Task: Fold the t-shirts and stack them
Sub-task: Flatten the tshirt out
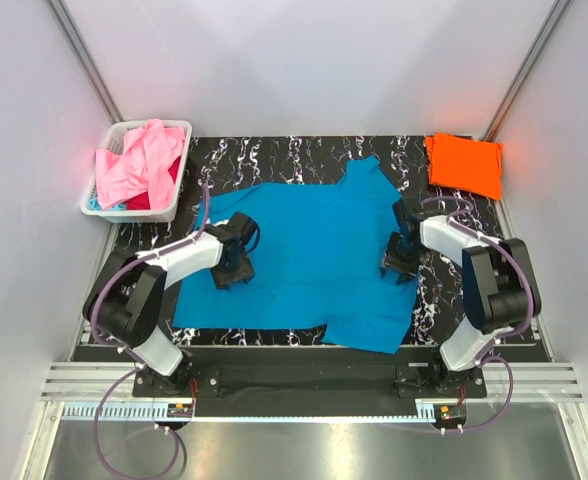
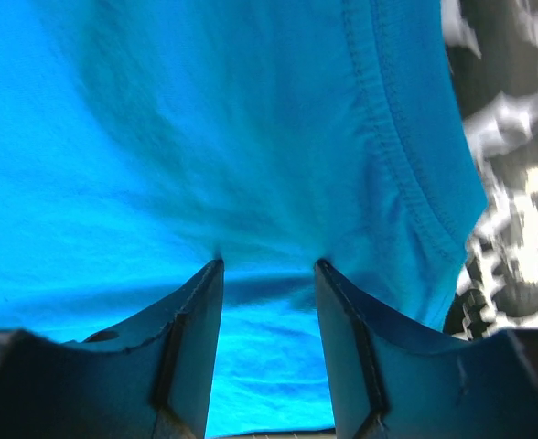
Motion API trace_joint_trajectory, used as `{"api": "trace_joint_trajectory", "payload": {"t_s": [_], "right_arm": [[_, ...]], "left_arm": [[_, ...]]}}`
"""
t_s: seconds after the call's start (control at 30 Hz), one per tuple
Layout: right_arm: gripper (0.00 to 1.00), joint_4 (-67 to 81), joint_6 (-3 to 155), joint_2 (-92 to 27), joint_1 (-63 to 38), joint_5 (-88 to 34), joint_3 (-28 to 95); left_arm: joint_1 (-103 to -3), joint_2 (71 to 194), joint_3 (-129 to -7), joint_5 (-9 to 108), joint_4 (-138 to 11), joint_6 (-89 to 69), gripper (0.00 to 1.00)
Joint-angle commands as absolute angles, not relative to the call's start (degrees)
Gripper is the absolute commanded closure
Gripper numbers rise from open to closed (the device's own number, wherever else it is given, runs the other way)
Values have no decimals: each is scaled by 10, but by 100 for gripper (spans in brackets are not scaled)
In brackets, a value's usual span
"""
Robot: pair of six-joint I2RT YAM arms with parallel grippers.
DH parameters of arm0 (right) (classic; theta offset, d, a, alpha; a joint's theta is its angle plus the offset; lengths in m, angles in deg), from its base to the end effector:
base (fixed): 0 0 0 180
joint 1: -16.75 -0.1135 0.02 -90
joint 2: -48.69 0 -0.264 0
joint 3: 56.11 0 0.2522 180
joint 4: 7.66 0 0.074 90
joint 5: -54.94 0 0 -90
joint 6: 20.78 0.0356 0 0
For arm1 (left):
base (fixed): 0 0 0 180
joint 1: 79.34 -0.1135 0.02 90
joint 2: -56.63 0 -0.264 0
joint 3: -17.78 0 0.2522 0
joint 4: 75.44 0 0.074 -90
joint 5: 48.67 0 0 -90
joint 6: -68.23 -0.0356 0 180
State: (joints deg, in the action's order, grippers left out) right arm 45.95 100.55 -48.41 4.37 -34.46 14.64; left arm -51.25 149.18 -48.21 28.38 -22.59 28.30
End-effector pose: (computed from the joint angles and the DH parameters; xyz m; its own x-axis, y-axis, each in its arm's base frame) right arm 0.2907 0.0642 0.1556 -0.9339 0.3273 -0.1436 0.3155 0.9437 0.0995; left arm 0.2484 -0.1235 0.1576 -0.8806 -0.3771 -0.2869 -0.3938 0.9192 0.0005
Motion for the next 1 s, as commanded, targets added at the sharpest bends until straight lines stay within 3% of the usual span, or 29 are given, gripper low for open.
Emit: {"api": "trace_joint_trajectory", "payload": {"t_s": [0.0,0.2,0.3,0.47,0.67,0.77,0.9,0.97], "right_arm": [[48,473,1029,-461,44,-358,82],[49,498,1043,-406,43,-352,110],[49,533,1041,-377,44,-376,180],[44,572,1024,-335,44,-405,279],[36,558,996,-339,44,-411,348],[32,554,973,-366,44,-382,357],[19,496,970,-332,44,-357,293],[19,467,967,-316,44,-357,272]], "left_arm": [[-498,1502,-413,303,-170,292,45],[-490,1445,-410,319,-163,287,46],[-488,1387,-433,307,-144,287,46],[-488,1279,-535,253,-128,265,37],[-504,1289,-658,148,-142,234,32],[-546,1347,-688,178,-152,244,34],[-638,1417,-645,393,-277,258,48],[-687,1452,-619,453,-382,283,53]]}}
